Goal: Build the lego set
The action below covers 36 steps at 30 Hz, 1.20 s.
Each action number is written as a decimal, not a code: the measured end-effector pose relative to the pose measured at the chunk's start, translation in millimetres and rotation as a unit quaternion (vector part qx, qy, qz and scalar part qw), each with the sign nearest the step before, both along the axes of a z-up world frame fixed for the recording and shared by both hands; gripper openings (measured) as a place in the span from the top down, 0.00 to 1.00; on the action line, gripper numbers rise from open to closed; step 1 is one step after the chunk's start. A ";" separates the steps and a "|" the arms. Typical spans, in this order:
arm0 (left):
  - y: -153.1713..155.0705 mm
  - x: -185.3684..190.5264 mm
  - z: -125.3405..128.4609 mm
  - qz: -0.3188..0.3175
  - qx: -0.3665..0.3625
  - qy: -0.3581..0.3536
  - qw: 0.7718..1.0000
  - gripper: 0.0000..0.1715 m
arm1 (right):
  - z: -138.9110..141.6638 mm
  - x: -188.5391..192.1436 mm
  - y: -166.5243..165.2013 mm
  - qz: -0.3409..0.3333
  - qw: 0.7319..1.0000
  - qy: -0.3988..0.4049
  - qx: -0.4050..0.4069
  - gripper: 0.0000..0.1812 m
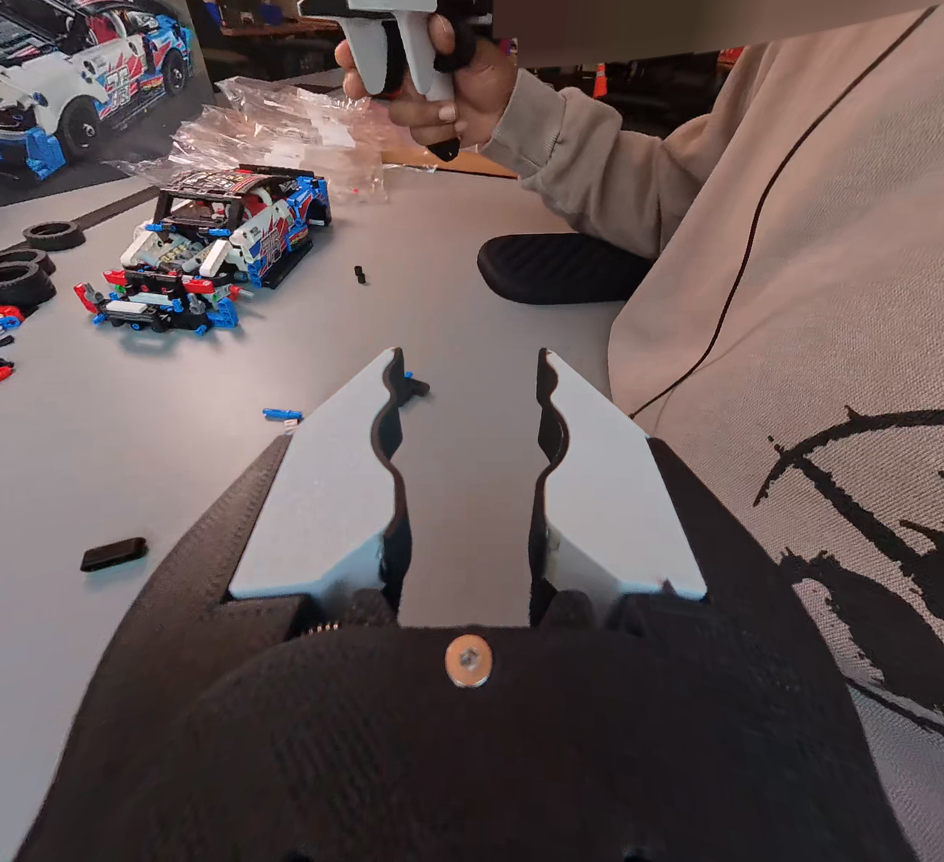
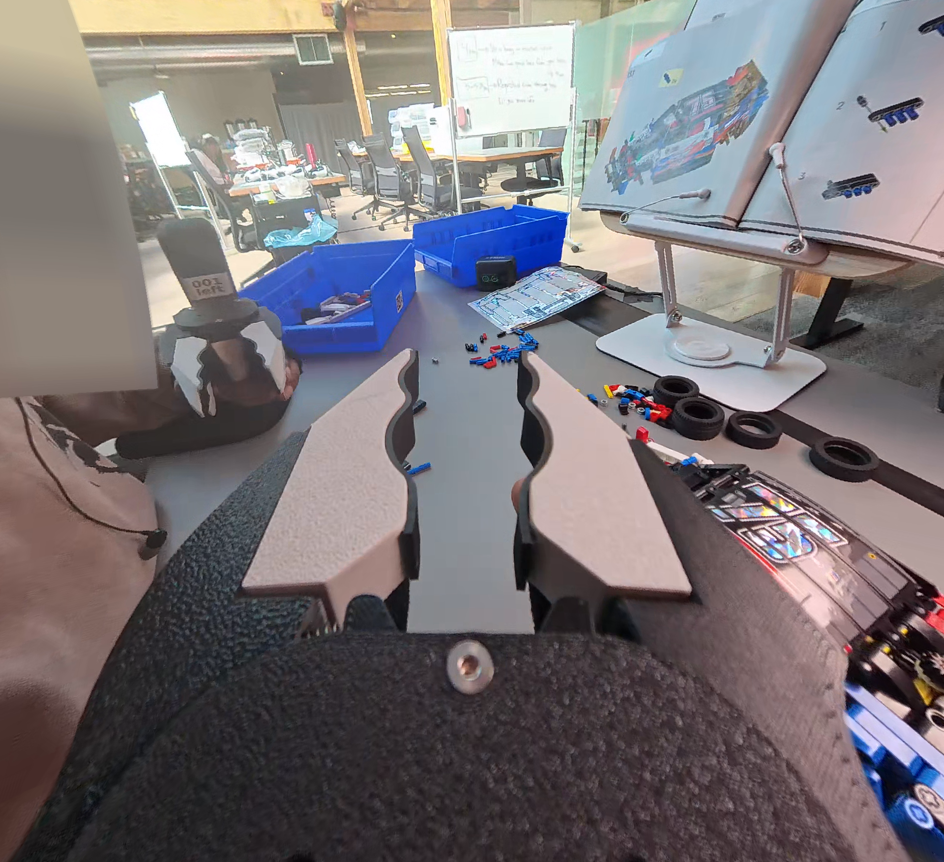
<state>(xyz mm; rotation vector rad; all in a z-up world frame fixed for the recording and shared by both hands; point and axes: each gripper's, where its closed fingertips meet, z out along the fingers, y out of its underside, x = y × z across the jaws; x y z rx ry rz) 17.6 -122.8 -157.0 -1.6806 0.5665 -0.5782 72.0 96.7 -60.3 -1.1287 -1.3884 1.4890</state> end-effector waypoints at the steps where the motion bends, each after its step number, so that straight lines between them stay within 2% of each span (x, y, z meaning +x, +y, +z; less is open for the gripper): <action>1: -2.9 0.6 -2.4 0.008 -0.001 0.004 1.000 0.70 | -2.9 1.1 0.5 -0.001 1.000 -0.002 -0.003 0.80; 7: -5.6 -18.3 3.9 0.067 0.016 -0.025 0.997 0.71 | -14.1 1.3 1.5 -0.006 1.000 -0.013 -0.013 0.80; 15: 0.7 -48.5 14.3 0.143 0.042 -0.061 0.987 0.74 | -5.2 18.2 2.5 -0.038 0.999 -0.008 0.011 0.80; 23: 2.8 -50.3 12.6 0.147 0.038 -0.068 0.986 0.75 | 28.5 70.4 23.3 -0.115 0.992 -0.005 0.046 0.80; 28: 5.8 -50.9 8.6 0.144 0.021 -0.078 0.986 0.75 | 47.5 105.4 25.0 -0.162 0.983 -0.027 0.082 0.81; 32: 6.7 -52.2 7.6 0.144 0.016 -0.083 0.986 0.76 | 54.4 128.4 21.4 -0.193 0.975 -0.033 0.105 0.81; 36: 6.6 -51.9 7.7 0.147 0.018 -0.077 0.986 0.76 | 50.6 140.2 16.4 -0.203 0.974 -0.028 0.094 0.81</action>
